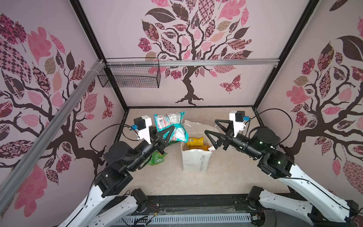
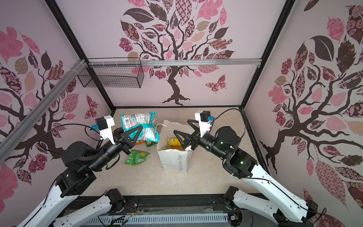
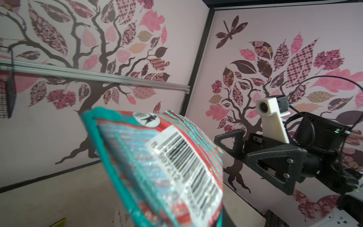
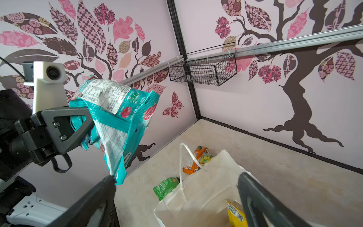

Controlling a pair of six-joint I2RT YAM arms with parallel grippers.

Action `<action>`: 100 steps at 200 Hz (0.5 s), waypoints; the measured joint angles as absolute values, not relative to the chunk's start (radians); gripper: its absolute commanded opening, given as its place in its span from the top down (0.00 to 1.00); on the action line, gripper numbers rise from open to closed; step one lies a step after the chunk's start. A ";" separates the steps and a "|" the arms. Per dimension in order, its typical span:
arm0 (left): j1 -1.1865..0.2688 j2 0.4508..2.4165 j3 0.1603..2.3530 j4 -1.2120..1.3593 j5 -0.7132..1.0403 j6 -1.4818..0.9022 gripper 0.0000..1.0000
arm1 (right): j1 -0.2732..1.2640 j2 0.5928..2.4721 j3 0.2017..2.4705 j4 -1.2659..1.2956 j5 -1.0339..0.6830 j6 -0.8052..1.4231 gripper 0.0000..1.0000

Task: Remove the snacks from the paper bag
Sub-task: 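Carry the teal packet toward the table near the robot with the left gripper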

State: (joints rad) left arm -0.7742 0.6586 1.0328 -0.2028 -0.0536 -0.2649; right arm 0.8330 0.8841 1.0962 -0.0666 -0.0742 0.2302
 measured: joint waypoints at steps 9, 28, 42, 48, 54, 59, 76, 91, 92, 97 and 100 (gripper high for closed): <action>-0.774 0.630 1.000 -0.207 -0.110 -0.265 0.99 | 0.833 0.886 1.093 -0.067 -0.063 0.227 0.00; -0.774 0.573 0.939 -0.222 -0.250 -0.282 0.97 | 0.833 0.889 1.090 -0.071 -0.043 0.220 0.00; -0.774 0.538 0.896 -0.236 -0.365 -0.300 0.94 | 0.833 0.893 1.089 -0.071 -0.032 0.216 0.00; -0.774 0.526 0.882 -0.242 -0.406 -0.307 0.93 | 0.833 0.896 1.088 -0.071 -0.029 0.213 0.00; -0.774 0.516 0.870 -0.248 -0.443 -0.310 0.92 | 0.833 0.898 1.088 -0.072 -0.025 0.211 0.00; -0.774 0.509 0.860 -0.252 -0.472 -0.314 0.91 | 0.833 0.900 1.088 -0.072 -0.022 0.208 0.00; -0.774 0.501 0.832 -0.256 -0.560 -0.317 0.90 | 0.833 0.907 1.088 -0.075 -0.015 0.204 0.00; -0.773 0.511 0.813 -0.258 -0.620 -0.319 0.89 | 0.833 0.912 1.088 -0.080 -0.010 0.201 0.00; -0.773 0.511 0.813 -0.258 -0.622 -0.319 0.89 | 0.833 0.912 1.088 -0.081 -0.010 0.201 0.00; -0.772 0.517 0.809 -0.259 -0.638 -0.321 0.89 | 0.833 0.913 1.087 -0.083 -0.010 0.201 0.00; -0.771 0.522 0.807 -0.260 -0.647 -0.323 0.89 | 0.833 0.914 1.087 -0.084 -0.009 0.201 0.00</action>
